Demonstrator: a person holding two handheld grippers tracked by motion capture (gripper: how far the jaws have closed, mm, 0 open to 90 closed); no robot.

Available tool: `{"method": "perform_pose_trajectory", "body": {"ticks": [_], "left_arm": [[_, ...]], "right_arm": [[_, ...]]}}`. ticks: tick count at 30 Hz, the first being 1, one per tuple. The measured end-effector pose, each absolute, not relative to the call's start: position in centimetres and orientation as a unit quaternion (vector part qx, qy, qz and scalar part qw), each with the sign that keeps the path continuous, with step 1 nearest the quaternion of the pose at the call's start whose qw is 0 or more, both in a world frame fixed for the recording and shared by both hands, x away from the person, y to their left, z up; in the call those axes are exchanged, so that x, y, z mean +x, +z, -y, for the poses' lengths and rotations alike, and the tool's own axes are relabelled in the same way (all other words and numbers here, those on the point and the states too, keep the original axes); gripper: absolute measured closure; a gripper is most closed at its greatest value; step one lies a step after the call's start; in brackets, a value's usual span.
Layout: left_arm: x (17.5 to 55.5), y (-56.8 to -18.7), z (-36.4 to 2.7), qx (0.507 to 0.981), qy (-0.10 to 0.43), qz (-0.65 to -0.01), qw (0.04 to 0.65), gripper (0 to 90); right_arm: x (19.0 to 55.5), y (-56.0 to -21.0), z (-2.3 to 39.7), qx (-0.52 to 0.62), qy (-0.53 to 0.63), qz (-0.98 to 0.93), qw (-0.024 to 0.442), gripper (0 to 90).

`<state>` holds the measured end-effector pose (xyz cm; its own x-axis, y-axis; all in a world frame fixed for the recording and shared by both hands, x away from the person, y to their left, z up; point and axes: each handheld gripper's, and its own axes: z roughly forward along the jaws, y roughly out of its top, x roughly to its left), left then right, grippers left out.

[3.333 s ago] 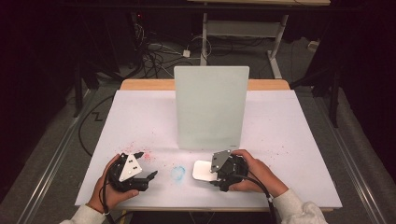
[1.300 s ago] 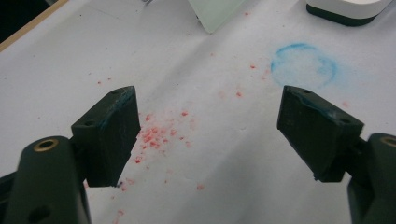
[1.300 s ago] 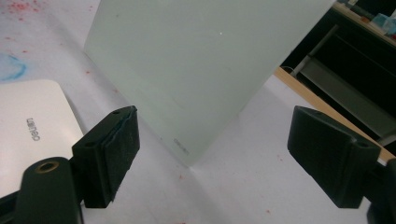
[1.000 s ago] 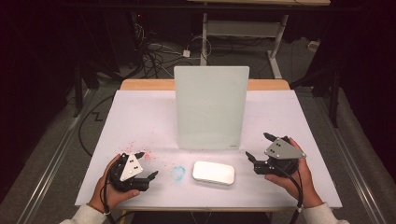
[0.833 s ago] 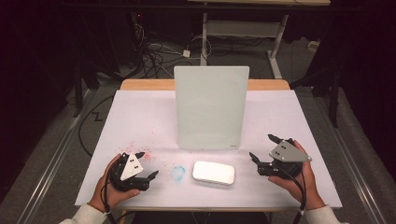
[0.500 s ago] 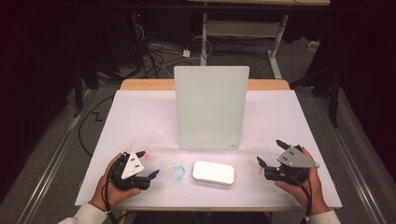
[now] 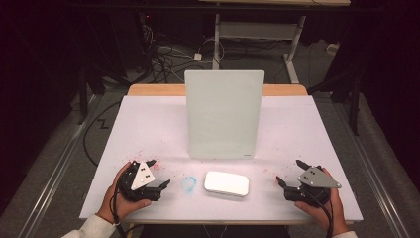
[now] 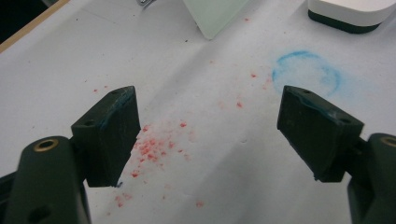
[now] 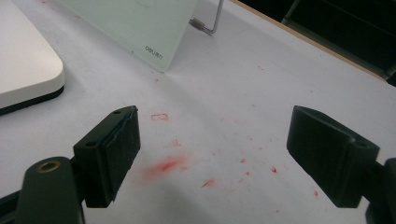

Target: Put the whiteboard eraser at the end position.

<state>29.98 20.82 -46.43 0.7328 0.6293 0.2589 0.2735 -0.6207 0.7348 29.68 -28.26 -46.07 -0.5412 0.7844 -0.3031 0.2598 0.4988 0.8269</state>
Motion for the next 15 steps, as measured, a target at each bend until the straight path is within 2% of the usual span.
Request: {"method": "perform_pose_trajectory", "body": {"ticks": [15], "left_arm": [[29.88,-46.39,-20.68,0.865,0.255,-0.253,0.350,20.3]], "right_arm": [[28.98,-45.64,27.83,0.318,0.372,-0.793,0.363,18.3]]}}
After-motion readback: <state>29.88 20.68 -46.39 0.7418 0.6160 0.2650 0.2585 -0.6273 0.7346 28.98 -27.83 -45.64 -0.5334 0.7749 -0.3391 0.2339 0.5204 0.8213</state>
